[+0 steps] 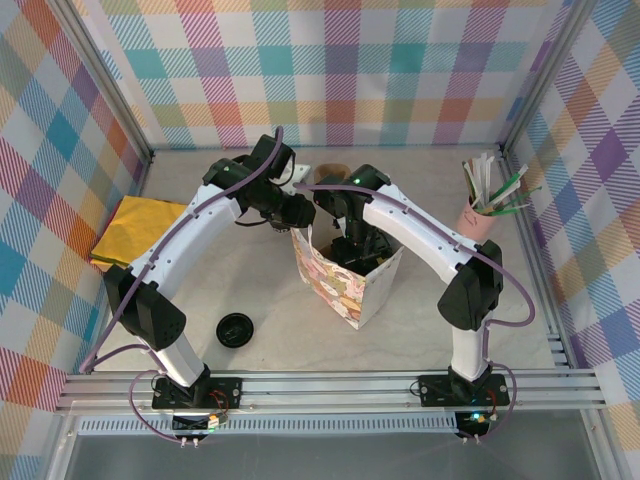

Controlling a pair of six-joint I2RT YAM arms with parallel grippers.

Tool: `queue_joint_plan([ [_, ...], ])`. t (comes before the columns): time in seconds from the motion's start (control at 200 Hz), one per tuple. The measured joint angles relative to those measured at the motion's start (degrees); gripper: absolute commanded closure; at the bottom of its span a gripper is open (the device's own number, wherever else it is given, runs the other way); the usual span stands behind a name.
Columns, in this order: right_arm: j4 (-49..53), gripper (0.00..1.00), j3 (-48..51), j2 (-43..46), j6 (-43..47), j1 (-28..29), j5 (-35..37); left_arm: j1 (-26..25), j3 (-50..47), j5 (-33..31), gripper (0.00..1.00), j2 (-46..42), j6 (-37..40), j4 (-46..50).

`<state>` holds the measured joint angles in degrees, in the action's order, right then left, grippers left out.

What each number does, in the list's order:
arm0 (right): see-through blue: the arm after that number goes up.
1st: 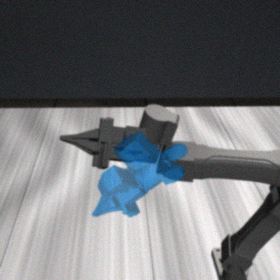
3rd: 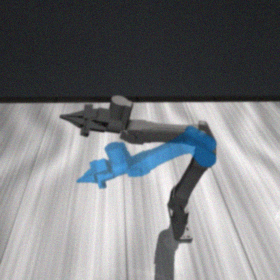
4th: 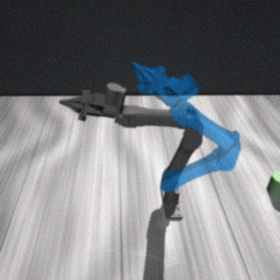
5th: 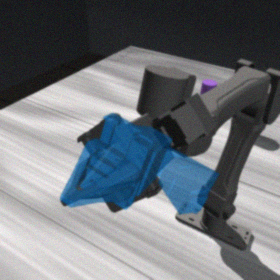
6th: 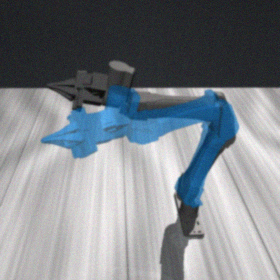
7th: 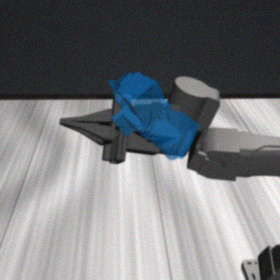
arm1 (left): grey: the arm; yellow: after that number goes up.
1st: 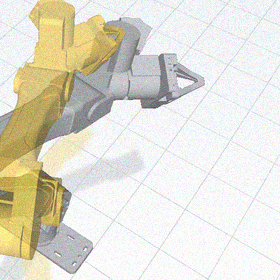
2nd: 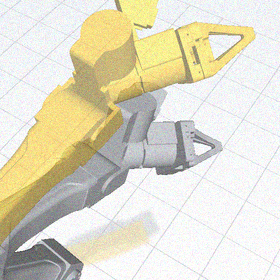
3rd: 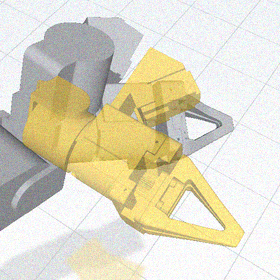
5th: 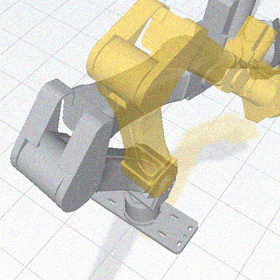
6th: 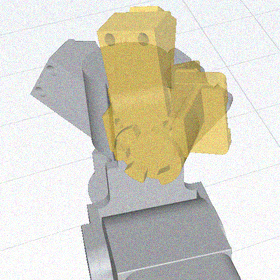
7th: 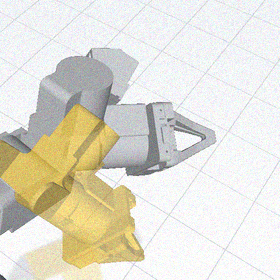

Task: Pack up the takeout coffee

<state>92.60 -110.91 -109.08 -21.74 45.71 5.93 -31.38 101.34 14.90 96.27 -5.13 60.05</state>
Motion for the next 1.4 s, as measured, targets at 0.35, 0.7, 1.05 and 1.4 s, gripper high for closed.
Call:
queue_joint_plan([
  [0.35,0.0,0.29,-0.52,-0.96,0.07,0.0,-0.44,0.0,0.0,-0.02,0.66,0.0,-0.02,0.0],
  [0.7,0.0,0.29,-0.76,-1.14,0.17,0.0,-0.59,0.0,-0.07,-0.02,0.66,0.0,-0.17,-0.02],
  [1.05,0.0,0.29,-1.36,-1.16,0.2,0.0,-0.59,0.0,-0.07,-0.02,0.66,0.0,-0.17,0.0],
  [1.4,0.0,0.29,-1.36,-1.16,0.2,0.0,-1.09,0.0,-0.07,-0.02,0.66,0.0,-0.17,0.0],
])
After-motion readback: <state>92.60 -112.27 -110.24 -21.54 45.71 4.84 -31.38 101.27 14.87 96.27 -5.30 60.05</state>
